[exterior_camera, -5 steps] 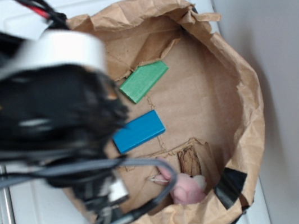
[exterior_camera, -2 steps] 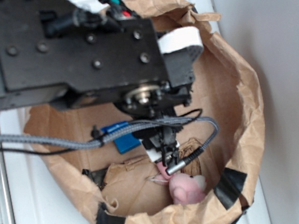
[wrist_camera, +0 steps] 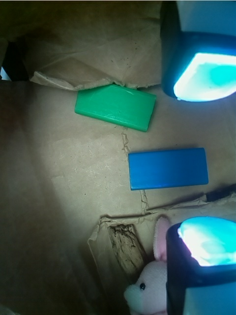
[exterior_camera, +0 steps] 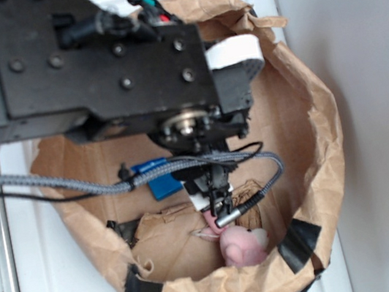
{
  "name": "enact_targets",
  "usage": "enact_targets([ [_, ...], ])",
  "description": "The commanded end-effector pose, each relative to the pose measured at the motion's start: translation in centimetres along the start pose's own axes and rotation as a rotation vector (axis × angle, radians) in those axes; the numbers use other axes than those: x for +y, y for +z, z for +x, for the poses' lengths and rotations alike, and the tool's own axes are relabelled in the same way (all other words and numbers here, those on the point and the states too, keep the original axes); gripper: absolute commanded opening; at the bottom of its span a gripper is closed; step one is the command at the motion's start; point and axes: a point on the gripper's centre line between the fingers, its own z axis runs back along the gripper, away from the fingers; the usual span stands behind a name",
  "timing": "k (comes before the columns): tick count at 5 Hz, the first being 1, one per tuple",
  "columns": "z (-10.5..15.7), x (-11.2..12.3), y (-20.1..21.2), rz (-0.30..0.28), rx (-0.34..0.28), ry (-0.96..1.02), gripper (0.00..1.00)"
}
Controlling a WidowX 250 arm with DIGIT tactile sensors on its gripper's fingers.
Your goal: Grab the blue block.
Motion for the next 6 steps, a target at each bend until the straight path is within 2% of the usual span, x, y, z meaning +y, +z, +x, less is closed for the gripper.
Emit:
enact_targets([
  [1,-0.1,1.5,-2.5,-0.12,-0.107,0.02,1.0],
  [2,-0.9,1.4,-3.8,-0.111,-0.106,0.006,1.0],
  [3,-1.4,0.3,-5.1,-0.077,-0.082,0.0,1.0],
  [4,-2.1,-1.0,-7.1,-0.031,-0.034,-0.013,1.0],
  [5,-2.1,-2.1,-7.9,-0.016,-0.041,0.001,1.0],
  [6,-2.2,-2.2,-7.5,-0.02,-0.067,0.021,0.0],
])
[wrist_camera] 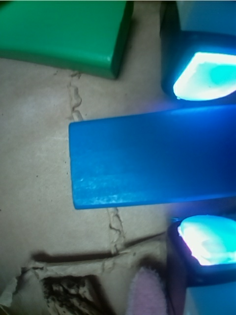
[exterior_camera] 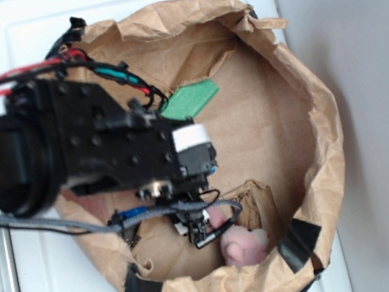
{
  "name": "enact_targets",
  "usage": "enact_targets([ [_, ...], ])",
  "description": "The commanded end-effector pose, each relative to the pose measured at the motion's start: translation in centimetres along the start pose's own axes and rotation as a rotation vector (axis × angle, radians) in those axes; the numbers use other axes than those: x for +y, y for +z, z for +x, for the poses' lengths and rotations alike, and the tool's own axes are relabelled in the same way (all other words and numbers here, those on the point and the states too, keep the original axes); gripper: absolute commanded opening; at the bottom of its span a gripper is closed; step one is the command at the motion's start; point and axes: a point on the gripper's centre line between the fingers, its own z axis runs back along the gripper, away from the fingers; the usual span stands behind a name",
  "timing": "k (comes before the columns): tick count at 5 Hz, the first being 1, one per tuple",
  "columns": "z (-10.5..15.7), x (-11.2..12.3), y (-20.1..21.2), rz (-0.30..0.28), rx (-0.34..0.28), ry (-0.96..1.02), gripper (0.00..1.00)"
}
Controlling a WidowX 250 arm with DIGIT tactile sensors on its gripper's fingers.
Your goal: Grab the blue block.
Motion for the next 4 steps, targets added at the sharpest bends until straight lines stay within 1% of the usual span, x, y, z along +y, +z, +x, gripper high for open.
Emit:
enact_targets([
  [1,0.3,-0.4,2.4,-0.042,-0.067,0.016,0.0],
  [2,1.3,0.4,6.8,-0.099,-0.089,-0.003,0.0],
  [3,3.9,1.1,10.8,-0.115,-0.093,0.032,0.0],
  [4,5.6,1.7,14.8,-0.076,-0.143,0.106,0.0],
])
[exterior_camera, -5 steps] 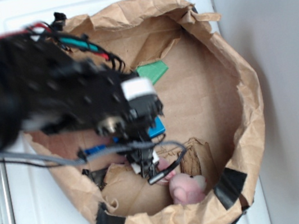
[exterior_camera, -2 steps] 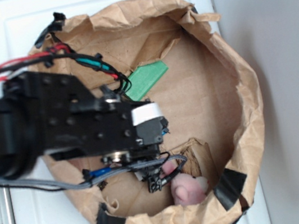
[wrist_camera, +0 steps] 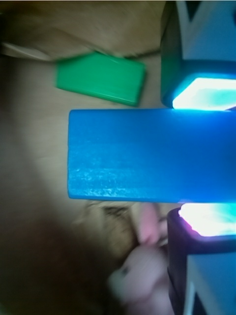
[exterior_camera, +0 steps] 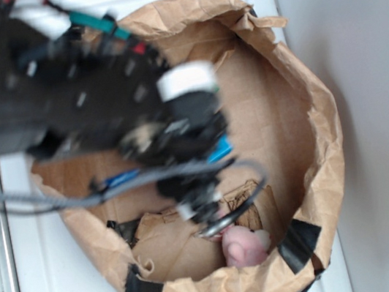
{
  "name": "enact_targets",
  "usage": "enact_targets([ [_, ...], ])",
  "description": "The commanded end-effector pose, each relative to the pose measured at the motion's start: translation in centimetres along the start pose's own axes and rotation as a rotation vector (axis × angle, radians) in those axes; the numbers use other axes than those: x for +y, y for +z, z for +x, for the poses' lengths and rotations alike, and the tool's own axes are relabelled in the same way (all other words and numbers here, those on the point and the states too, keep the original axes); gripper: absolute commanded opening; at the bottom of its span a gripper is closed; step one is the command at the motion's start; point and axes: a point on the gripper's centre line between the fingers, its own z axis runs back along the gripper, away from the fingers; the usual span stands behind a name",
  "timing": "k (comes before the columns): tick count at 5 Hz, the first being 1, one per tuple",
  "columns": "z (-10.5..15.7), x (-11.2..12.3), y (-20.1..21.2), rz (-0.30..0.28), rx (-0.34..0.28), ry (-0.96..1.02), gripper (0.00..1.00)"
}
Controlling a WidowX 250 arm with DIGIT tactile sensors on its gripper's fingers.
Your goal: Grab the blue block.
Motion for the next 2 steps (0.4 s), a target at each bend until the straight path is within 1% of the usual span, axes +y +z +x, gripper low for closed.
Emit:
enact_targets([
  [1,3.08,0.81,5.94,0.033,-0.144,0.088,0.0],
  [2,2.2,1.0,5.74,0.074,-0.245,0.038,0.52],
])
